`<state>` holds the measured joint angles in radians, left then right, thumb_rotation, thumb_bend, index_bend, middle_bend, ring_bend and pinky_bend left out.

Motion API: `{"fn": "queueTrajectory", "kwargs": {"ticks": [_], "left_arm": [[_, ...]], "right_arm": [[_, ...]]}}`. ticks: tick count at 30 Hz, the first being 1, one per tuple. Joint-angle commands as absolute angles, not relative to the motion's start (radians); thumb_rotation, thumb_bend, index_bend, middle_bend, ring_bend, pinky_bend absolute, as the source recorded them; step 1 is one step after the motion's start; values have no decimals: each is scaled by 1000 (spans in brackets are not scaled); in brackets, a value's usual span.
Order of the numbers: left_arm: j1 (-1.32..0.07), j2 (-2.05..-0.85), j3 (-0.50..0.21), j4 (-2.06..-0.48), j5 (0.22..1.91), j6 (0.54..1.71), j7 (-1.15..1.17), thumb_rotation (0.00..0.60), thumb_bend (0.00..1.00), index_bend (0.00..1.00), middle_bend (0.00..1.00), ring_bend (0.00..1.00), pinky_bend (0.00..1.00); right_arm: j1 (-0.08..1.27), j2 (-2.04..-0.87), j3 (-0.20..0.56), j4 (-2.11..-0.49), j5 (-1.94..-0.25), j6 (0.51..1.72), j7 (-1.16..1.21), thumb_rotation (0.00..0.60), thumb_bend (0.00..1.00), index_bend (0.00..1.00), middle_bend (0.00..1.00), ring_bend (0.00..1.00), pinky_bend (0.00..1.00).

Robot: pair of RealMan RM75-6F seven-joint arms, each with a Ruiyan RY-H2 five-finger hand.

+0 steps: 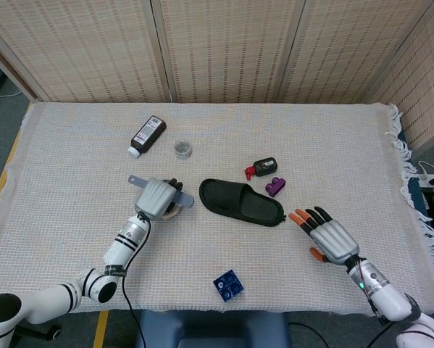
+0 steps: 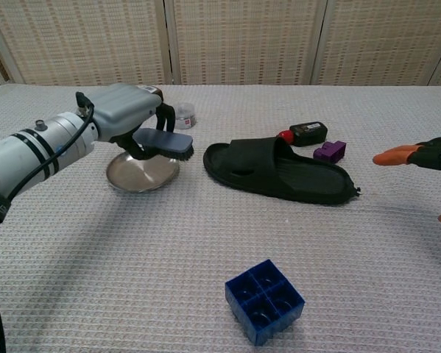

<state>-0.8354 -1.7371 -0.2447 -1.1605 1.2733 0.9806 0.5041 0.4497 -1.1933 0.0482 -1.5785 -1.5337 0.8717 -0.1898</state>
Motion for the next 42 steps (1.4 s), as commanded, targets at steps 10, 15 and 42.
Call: {"fn": "queueTrajectory", "kwargs": {"ticks": [10,15,42], "left_arm": [[-923,-1813,-298,-1194,1137,960,659,600,383,535,600,739,1000],[-955,-1863,-296,-1172,1120,959,689,600,384,528,592,740,1000],[-1081,-2089,-313,-870,1158,995,638,600,384,509,566,742,1000]], "right_arm": [[621,-1304,98,-1548,-1234,681,-438,600,361,0,0,0,0],[661,-1319,72,-1544,-1156,659,-521,600,396,0,0,0,0],[743,-1312,-41,-1568,-1037,702,-611,600,416,0,0,0,0]]}}
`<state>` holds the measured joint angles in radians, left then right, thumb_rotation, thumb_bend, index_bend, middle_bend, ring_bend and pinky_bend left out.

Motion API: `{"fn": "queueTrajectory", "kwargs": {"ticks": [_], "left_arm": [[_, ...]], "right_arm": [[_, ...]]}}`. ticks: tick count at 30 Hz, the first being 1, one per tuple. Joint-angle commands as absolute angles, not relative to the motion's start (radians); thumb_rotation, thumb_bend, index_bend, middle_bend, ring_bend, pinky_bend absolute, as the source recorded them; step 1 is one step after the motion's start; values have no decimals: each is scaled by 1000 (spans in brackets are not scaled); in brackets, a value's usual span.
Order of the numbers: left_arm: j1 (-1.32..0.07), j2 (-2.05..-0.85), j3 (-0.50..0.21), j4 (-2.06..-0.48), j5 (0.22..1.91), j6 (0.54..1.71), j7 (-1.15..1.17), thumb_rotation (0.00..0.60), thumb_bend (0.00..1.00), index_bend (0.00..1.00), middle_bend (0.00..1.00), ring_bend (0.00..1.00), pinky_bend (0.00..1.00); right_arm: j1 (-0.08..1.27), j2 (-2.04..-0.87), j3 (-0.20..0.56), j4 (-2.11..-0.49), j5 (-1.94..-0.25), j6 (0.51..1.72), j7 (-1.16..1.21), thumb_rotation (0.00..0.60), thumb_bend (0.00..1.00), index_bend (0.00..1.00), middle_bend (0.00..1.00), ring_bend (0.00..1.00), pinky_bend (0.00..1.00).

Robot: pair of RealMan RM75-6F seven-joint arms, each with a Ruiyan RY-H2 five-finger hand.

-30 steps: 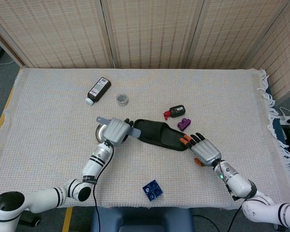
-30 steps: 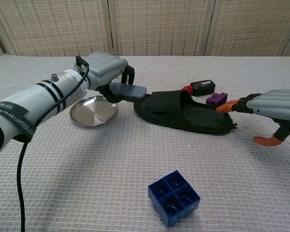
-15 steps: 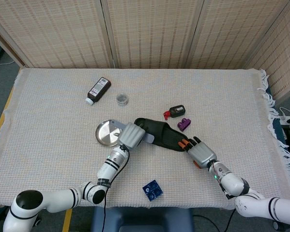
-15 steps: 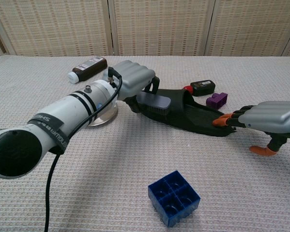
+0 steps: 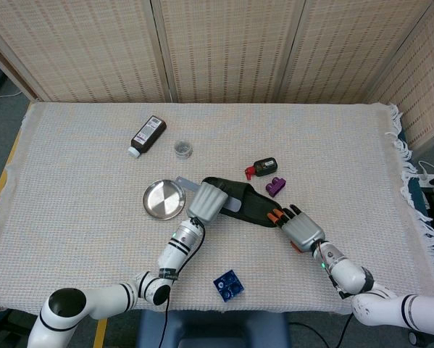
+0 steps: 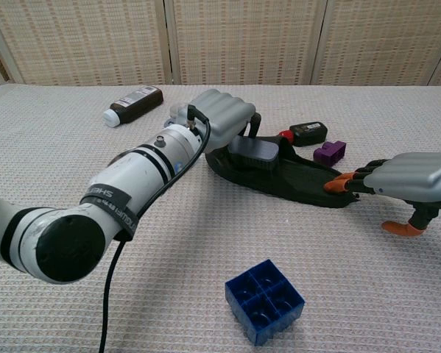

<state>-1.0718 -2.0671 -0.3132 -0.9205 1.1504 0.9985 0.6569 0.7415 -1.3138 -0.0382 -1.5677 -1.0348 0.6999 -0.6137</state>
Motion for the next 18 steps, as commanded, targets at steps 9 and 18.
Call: {"fn": "queueTrajectory", "kwargs": {"ticks": [9,18], "left_arm": [[-1093,-2132,-341,-737,1126,971,633,600,382,510,566,742,1000],[-1089,-2129,-310,-815,1191,1030,629,600,382,516,572,742,1000]], "right_arm": [[751,-1310,-57,-1566,-1044,716,-595,600,416,0,0,0,0],[757,-1310,-68,-1570,-1041,728,-589,600,416,0,0,0,0]]}}
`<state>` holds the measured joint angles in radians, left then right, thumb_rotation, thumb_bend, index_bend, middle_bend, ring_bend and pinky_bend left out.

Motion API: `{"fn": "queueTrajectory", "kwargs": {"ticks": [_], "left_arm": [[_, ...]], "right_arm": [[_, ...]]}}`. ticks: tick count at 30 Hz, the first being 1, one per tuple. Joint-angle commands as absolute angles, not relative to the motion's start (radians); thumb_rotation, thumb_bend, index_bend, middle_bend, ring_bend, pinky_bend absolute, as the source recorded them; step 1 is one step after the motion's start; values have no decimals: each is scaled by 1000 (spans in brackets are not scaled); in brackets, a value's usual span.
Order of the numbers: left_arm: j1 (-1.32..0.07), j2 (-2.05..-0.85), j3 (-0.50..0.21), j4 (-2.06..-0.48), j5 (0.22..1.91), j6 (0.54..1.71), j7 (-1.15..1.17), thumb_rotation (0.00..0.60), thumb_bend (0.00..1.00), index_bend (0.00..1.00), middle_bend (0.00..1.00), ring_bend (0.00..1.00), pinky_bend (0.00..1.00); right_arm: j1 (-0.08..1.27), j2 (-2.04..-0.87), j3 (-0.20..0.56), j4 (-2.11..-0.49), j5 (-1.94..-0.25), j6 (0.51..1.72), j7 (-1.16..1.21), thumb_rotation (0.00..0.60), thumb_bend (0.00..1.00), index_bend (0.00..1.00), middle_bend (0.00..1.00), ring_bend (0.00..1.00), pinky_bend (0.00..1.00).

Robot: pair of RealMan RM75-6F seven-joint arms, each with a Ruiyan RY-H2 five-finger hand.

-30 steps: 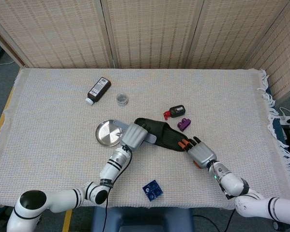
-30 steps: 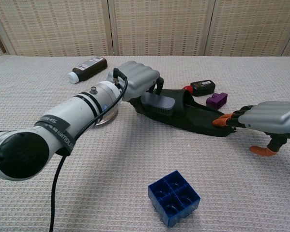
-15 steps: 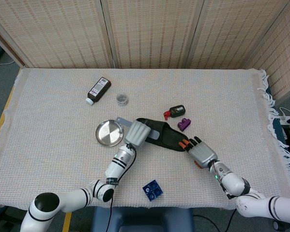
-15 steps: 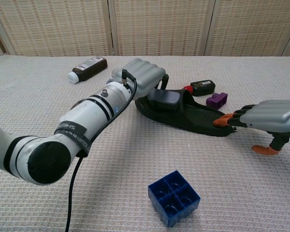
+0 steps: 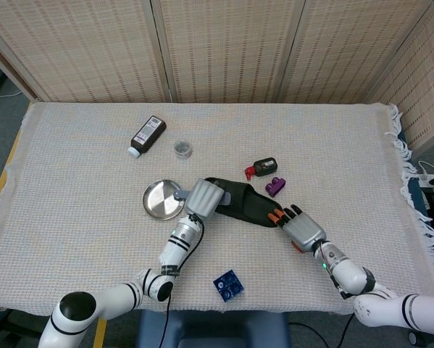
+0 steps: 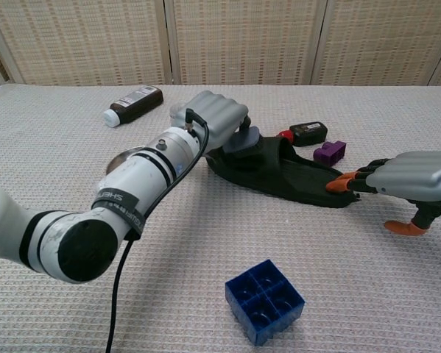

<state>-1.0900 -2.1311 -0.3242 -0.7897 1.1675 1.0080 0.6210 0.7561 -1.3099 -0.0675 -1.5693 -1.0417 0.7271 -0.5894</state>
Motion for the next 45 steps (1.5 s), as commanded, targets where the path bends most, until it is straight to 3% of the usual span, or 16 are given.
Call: {"fn": "queueTrajectory", "kwargs": {"ticks": [1,7,18,45], "left_arm": [[-1089,-2131,-306,-823,1198,1038,637,600,383,517,575,742,1000],[-1104,-2160,-251,-783,1276,1099,752,600,384,532,589,746,1000],[-1117,-2227,-196,-618,1338,1073,845,600,385,542,606,750,1000],[-1133,-2269,-214,-465,1284,991,954,600,388,550,618,754,1000]], "right_arm": [[757,-1310,-69,-1571,-1041,728,-588,600,416,0,0,0,0],[759,-1301,-73,-1585,-1042,735,-576,600,416,0,0,0,0],[763,-1292,-80,-1599,-1044,737,-556,600,415,0,0,0,0],[763,-1265,-85,-1612,-1054,749,-519,600,416,0,0,0,0]]}}
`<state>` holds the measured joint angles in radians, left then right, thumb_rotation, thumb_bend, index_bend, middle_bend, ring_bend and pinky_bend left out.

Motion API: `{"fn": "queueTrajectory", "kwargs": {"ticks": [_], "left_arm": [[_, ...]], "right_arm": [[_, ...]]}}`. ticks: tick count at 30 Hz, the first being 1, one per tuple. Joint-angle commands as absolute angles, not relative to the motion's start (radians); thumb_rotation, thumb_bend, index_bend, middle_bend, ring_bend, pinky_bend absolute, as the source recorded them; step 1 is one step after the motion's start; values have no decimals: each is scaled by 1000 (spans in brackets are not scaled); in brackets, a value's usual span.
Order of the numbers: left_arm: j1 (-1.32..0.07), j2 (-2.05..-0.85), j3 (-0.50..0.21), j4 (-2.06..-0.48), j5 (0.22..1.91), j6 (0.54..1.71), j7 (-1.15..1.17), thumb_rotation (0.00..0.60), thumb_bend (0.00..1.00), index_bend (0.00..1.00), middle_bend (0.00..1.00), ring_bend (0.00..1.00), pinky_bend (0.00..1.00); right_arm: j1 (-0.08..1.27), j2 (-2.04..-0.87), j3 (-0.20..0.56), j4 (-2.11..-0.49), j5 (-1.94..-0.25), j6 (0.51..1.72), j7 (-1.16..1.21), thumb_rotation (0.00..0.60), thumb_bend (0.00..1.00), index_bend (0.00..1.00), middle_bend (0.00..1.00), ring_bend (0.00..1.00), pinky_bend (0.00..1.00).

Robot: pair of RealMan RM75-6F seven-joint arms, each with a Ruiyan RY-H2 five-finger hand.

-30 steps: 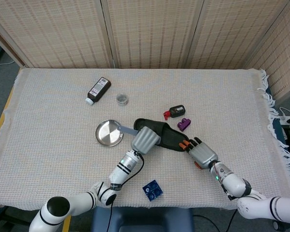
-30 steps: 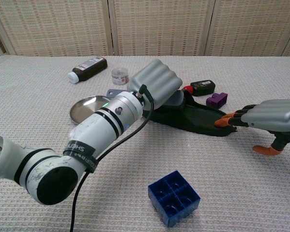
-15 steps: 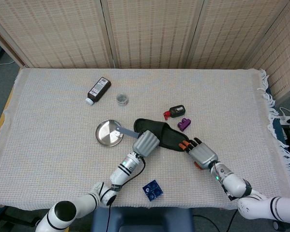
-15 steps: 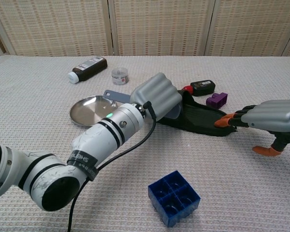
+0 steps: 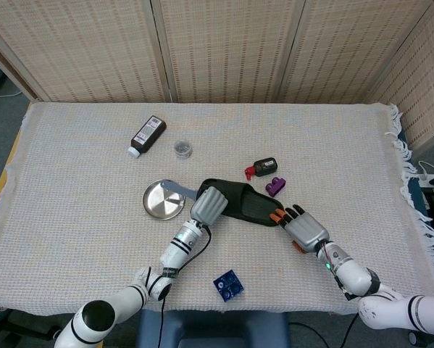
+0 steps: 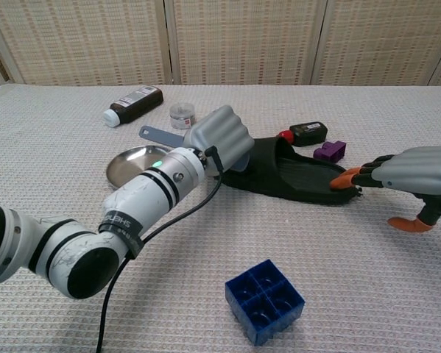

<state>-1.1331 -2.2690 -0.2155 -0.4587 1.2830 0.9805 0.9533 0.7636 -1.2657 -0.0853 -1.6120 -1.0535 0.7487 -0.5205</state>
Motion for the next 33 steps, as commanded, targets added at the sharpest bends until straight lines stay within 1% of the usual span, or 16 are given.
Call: {"fn": "queueTrajectory", "kwargs": {"ticks": [1,6,10,15,20,26,33], "left_arm": [[-1132,-2269,-214,-475,1285,1002,950,600,388,550,618,754,1000],[-1108,-2262,-201,-518,1313,1073,932,600,389,550,619,754,1000],[-1058,-2208,-181,-601,1332,1121,965,600,389,550,619,753,1000],[-998,-2129,-172,-700,1325,1142,1025,600,388,551,621,754,1000],[-937,-2072,-154,-731,1301,1116,1057,600,387,544,619,754,1000],[-893,-2058,-145,-673,1265,1056,1066,600,386,528,609,754,1000],[-882,-2059,-152,-641,1255,1032,1061,600,383,445,536,754,1000]], "right_arm": [[763,-1264,-85,-1612,-1055,749,-516,600,416,0,0,0,0],[759,-1261,-79,-1610,-1069,755,-495,600,417,0,0,0,0],[749,-1248,-70,-1622,-1103,773,-463,600,416,0,0,0,0],[736,-1217,-62,-1651,-1143,801,-433,600,417,0,0,0,0],[716,-1163,-48,-1710,-1180,842,-399,600,417,0,0,0,0],[687,-1073,-26,-1796,-1239,912,-353,600,416,0,0,0,0],[672,-1020,-15,-1843,-1266,932,-349,600,416,0,0,0,0]]}}
